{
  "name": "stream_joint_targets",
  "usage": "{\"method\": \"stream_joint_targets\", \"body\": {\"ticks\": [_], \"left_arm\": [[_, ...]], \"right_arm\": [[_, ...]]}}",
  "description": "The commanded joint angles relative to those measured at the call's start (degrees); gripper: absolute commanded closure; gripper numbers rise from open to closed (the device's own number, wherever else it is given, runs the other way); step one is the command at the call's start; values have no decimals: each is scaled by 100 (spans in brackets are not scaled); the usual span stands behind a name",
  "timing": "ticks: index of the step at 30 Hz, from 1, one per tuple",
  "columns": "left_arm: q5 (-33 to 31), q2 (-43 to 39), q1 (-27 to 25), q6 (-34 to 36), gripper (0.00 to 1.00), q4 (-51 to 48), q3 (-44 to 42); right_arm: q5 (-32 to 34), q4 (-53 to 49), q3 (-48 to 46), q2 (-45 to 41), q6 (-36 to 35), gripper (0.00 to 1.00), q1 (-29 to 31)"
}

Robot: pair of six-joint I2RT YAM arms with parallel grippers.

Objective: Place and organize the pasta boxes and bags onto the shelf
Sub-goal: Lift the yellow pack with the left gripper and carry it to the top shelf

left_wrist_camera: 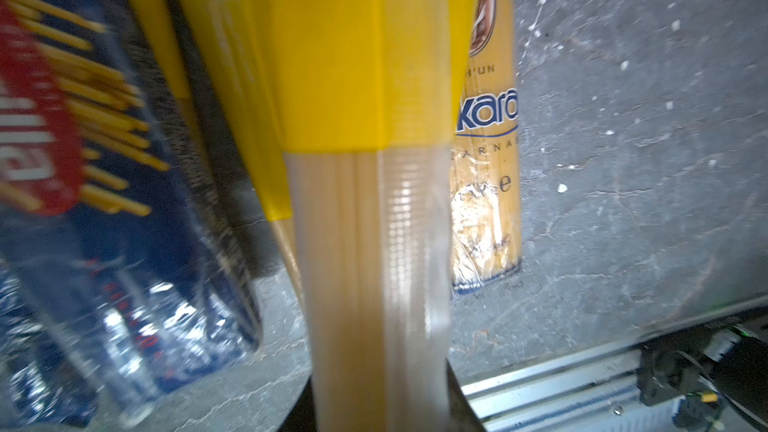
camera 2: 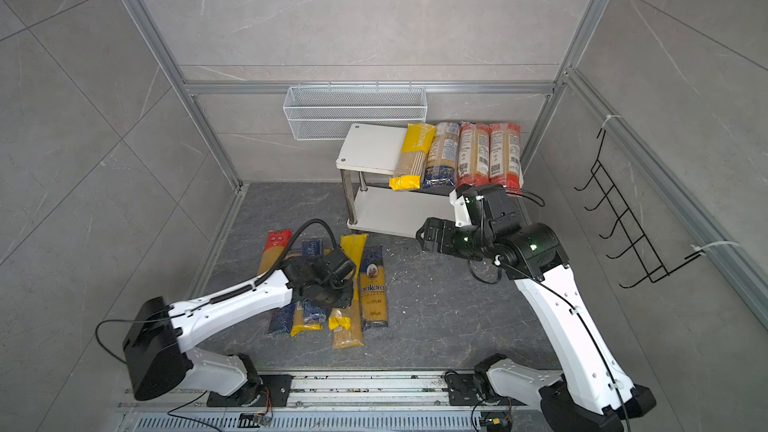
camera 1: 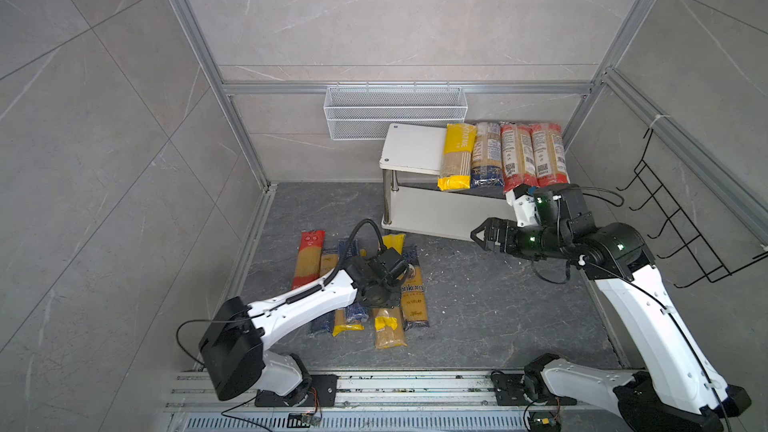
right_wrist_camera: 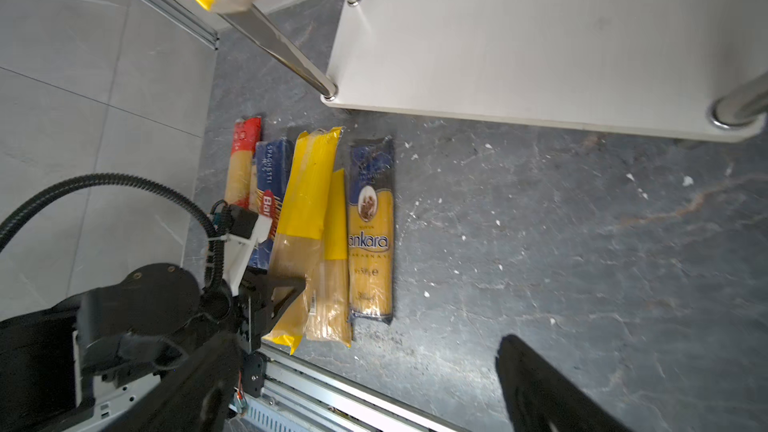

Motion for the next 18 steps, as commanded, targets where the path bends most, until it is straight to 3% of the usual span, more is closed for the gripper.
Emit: {"method": "stream_joint_targets", "body": {"ticks": [1, 10, 18], "left_arm": [[-334, -781, 169, 223, 100, -255, 476], [-774, -1274, 551, 679, 100, -1868, 2296], [-695, 375, 963, 1790, 100, -2800, 5483]], "right_arm": [[-440, 411, 393, 207, 40, 0, 34], [-763, 718, 1301, 899, 29, 0, 35], [-593, 695, 2123, 1382, -19, 0, 36]]}}
